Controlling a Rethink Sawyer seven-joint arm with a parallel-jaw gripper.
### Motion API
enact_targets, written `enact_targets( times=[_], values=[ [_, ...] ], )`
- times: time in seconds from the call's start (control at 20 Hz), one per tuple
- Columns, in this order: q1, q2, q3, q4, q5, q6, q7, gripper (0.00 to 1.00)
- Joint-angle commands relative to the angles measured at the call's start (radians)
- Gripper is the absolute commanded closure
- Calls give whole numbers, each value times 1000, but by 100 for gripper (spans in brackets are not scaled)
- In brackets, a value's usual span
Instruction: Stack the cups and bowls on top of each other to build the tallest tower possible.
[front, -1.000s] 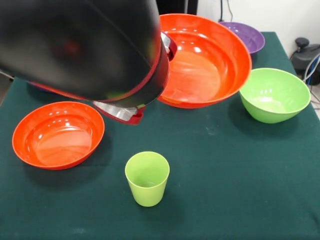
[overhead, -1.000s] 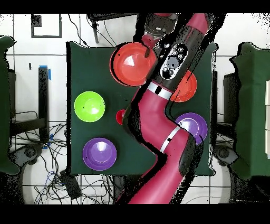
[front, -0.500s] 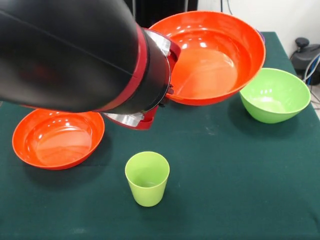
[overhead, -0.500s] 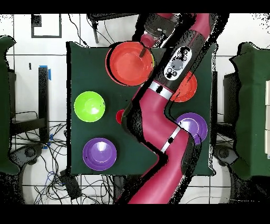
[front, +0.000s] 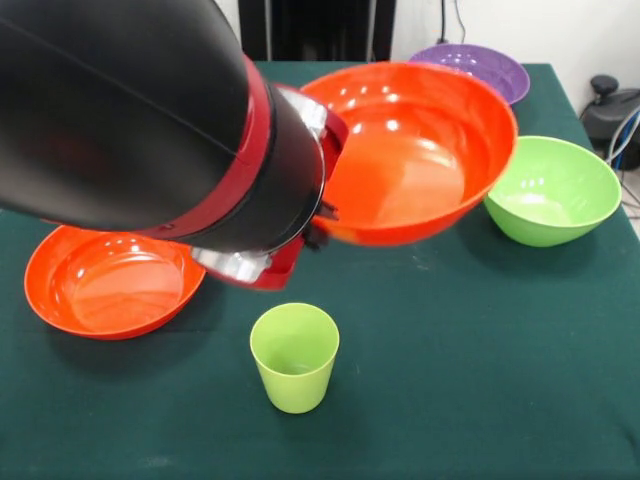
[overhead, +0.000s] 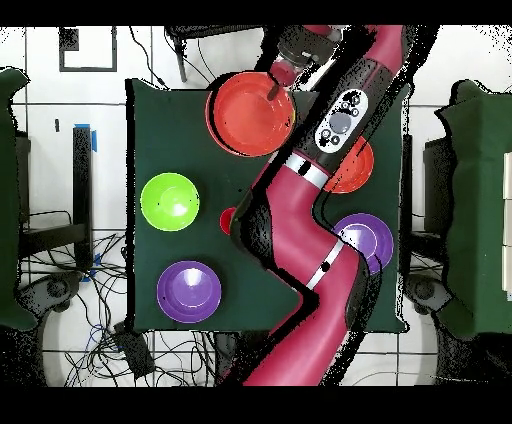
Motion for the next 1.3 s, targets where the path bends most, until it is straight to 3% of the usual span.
enact_targets(
  times=[0.05,0.6,1.3],
  values=[
    [-2,-13,-22,-180,-43,-155,32,100],
    [2,-19,-12,-183,-42,-278,1,100],
    [5,-28,-45,-159,-86,-252,-6,100]
  ],
)
